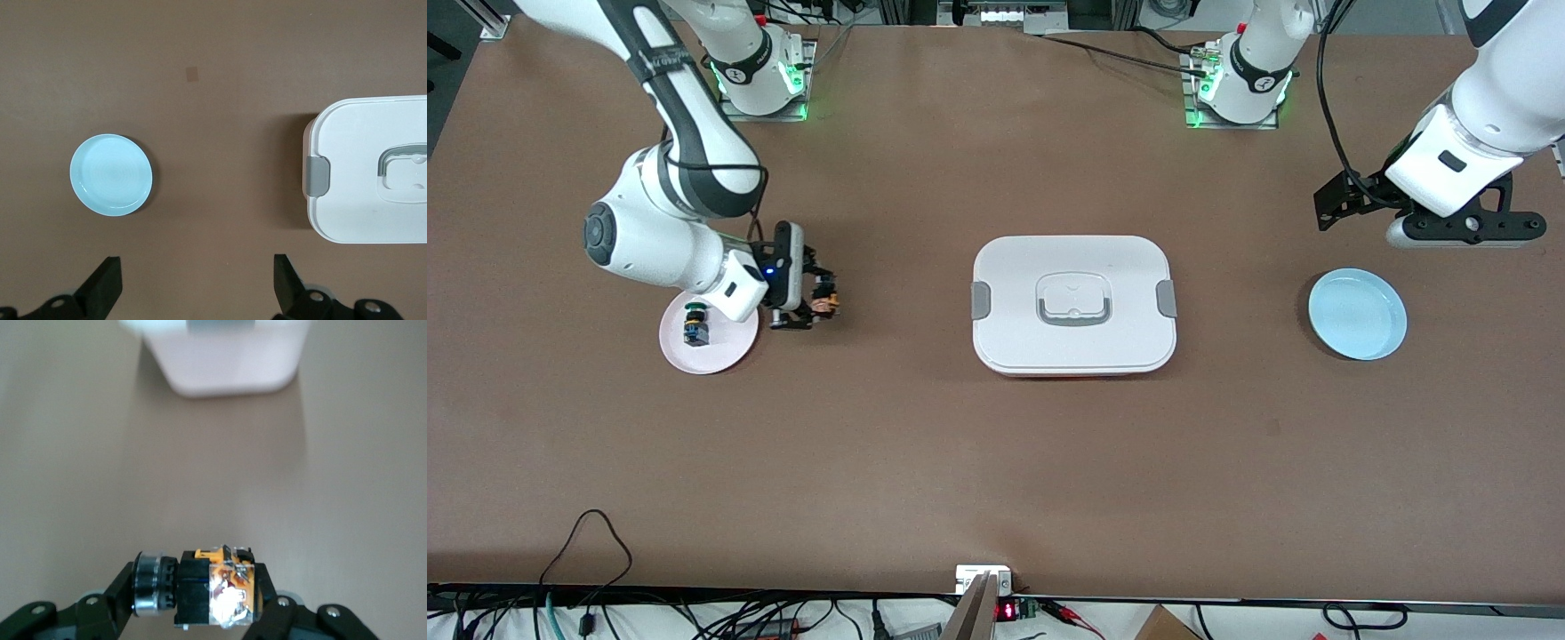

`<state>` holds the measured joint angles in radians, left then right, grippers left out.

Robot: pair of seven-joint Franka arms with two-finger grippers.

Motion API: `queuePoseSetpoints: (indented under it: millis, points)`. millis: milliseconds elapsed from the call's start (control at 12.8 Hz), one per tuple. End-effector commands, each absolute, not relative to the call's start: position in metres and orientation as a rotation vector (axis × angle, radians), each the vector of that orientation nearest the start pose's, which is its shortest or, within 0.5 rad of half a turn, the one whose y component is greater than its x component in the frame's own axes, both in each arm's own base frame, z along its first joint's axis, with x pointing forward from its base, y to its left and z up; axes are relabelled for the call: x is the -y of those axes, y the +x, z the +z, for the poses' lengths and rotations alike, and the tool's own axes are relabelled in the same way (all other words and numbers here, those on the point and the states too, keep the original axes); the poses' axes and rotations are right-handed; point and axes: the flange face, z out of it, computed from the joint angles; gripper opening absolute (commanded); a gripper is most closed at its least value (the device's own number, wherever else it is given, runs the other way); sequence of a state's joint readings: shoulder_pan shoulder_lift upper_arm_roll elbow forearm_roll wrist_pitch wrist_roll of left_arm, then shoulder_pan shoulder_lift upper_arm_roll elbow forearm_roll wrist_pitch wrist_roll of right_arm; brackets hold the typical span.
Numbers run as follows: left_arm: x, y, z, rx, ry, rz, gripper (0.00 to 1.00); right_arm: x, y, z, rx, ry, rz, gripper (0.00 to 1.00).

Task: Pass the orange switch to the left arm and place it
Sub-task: 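Lift the orange switch with the right gripper over the white box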

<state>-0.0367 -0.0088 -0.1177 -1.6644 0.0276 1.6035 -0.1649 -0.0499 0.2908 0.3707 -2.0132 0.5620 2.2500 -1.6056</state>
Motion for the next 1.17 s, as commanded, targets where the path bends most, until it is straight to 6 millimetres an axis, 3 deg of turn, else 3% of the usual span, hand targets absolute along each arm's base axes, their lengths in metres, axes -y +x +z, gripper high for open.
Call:
queuePoseSetpoints:
  millis: [0,235,469,547,704,938,1095]
  points:
    - [0.086,0.546,0.593,0.017,-3.123,0.115,1.00,-0.257,0.559,0.368,1.672,-1.888,-0.460,0.16]
    - [0.091,0.539,0.584,0.026,-3.214,0.273,1.00,-0.324,0.545,0.401,1.491,-1.832,-0.578,0.16]
    - [0.108,0.528,0.565,-0.004,-3.325,0.575,1.00,-0.374,0.526,0.420,1.348,-1.784,-0.670,0.16]
    - [0.115,0.526,0.566,-0.034,-3.418,0.639,1.00,-0.386,0.523,0.428,1.322,-1.774,-0.700,0.17]
    - [0.098,0.536,0.573,0.016,-3.641,0.693,1.00,-0.404,0.515,0.434,1.264,-1.751,-0.714,0.17]
    - [0.068,0.567,0.540,-0.146,-4.024,0.742,1.00,-0.428,0.498,0.438,1.141,-1.737,-0.732,0.17]
    - [0.063,0.581,0.520,-0.051,-4.170,0.758,1.00,-0.429,0.496,0.435,1.118,-1.733,-0.720,0.17]
